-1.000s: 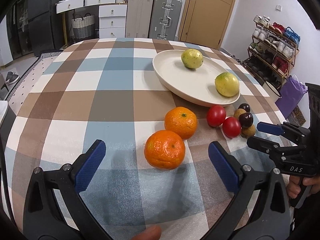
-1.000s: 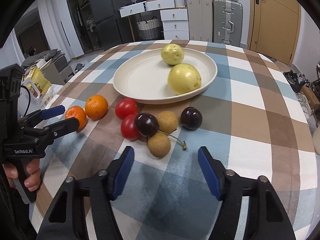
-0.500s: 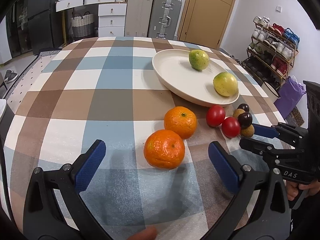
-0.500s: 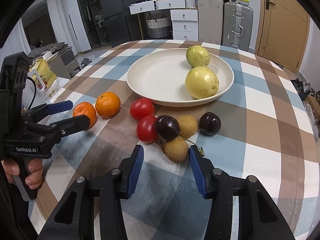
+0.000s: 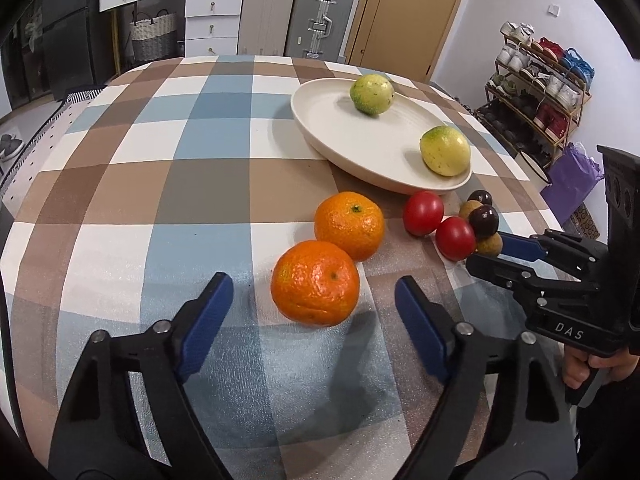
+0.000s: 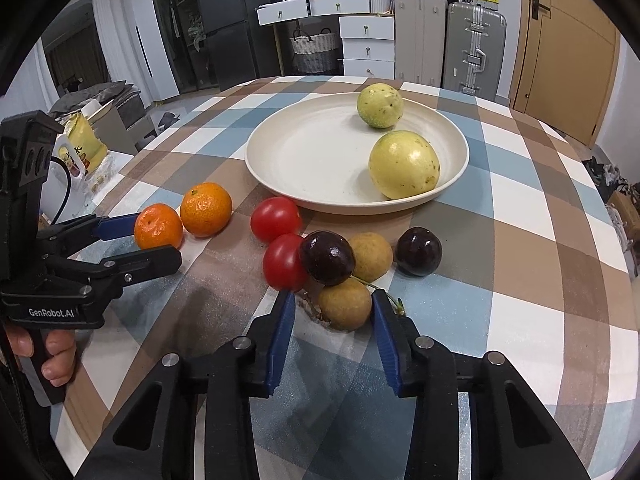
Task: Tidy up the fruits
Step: 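Grasp a tangerine with the left tool while the right tool grasps a small brown fruit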
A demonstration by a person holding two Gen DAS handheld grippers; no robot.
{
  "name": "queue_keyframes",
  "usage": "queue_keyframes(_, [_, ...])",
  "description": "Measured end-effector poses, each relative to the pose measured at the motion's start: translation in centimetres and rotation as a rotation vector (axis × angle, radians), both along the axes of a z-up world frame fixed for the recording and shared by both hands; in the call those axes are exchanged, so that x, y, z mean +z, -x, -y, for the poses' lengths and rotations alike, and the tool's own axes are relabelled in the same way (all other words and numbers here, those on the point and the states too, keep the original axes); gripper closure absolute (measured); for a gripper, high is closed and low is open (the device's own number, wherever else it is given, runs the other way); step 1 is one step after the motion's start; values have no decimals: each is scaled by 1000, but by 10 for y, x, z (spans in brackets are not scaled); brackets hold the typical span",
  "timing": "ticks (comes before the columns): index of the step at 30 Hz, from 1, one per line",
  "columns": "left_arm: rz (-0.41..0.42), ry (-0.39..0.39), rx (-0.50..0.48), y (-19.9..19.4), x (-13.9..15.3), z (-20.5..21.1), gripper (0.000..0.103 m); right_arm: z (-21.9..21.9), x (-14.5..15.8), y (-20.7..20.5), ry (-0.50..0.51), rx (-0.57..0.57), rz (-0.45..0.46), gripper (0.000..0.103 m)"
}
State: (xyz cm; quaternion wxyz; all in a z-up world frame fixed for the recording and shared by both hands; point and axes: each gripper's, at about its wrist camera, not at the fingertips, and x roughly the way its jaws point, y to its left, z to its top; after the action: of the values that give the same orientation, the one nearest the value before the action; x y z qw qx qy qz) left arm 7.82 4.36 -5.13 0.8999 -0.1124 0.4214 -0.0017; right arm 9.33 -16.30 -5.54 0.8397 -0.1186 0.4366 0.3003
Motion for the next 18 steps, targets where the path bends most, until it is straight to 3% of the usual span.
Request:
queue_keyframes(2, [4, 8, -3, 1, 0, -1, 34, 0, 0, 1, 1, 5, 0, 65])
queue_keyframes(7, [8, 20, -29, 2, 0, 1, 66, -3, 0, 1, 4, 14, -2, 65])
queue_keyframes(14, [23, 27, -48, 4, 2, 3, 66, -3, 0, 1, 7, 10, -6, 65])
queue_keyframes(18, [39, 23, -55, 6, 4, 5, 66, -2, 1, 4, 15, -1, 6, 70])
